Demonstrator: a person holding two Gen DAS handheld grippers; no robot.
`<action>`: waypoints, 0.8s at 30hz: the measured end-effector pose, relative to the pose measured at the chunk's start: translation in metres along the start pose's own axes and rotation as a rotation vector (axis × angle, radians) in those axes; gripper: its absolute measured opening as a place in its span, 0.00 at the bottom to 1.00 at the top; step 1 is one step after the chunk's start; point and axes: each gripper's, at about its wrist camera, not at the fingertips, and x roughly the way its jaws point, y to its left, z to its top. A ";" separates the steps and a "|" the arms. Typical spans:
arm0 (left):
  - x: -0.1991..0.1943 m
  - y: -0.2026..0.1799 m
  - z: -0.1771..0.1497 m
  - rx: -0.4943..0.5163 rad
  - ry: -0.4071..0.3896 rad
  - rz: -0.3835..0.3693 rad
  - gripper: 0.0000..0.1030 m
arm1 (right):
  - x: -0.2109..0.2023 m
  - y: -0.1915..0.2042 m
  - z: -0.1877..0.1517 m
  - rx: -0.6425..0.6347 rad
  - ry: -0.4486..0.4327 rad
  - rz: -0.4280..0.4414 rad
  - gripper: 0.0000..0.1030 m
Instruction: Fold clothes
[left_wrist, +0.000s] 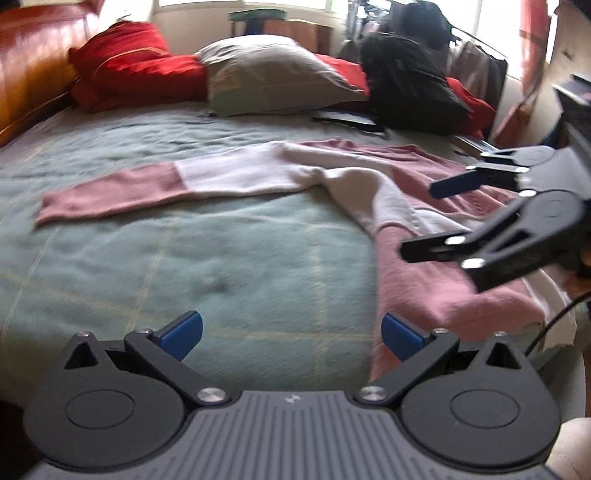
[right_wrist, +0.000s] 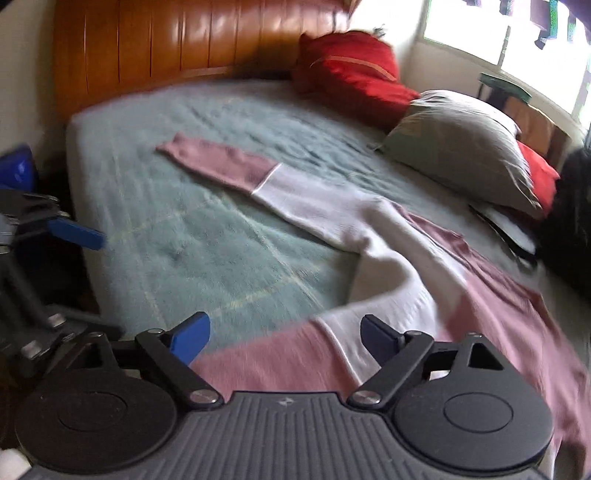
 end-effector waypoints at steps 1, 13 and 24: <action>0.000 0.004 -0.001 -0.013 0.004 0.014 0.99 | 0.011 0.005 0.005 -0.021 0.032 -0.010 0.89; 0.011 0.004 0.002 -0.030 0.000 -0.025 0.99 | 0.001 -0.052 -0.062 0.063 0.184 -0.204 0.92; 0.058 -0.060 0.028 0.035 0.048 -0.320 0.99 | -0.028 -0.109 -0.117 0.312 0.134 -0.247 0.92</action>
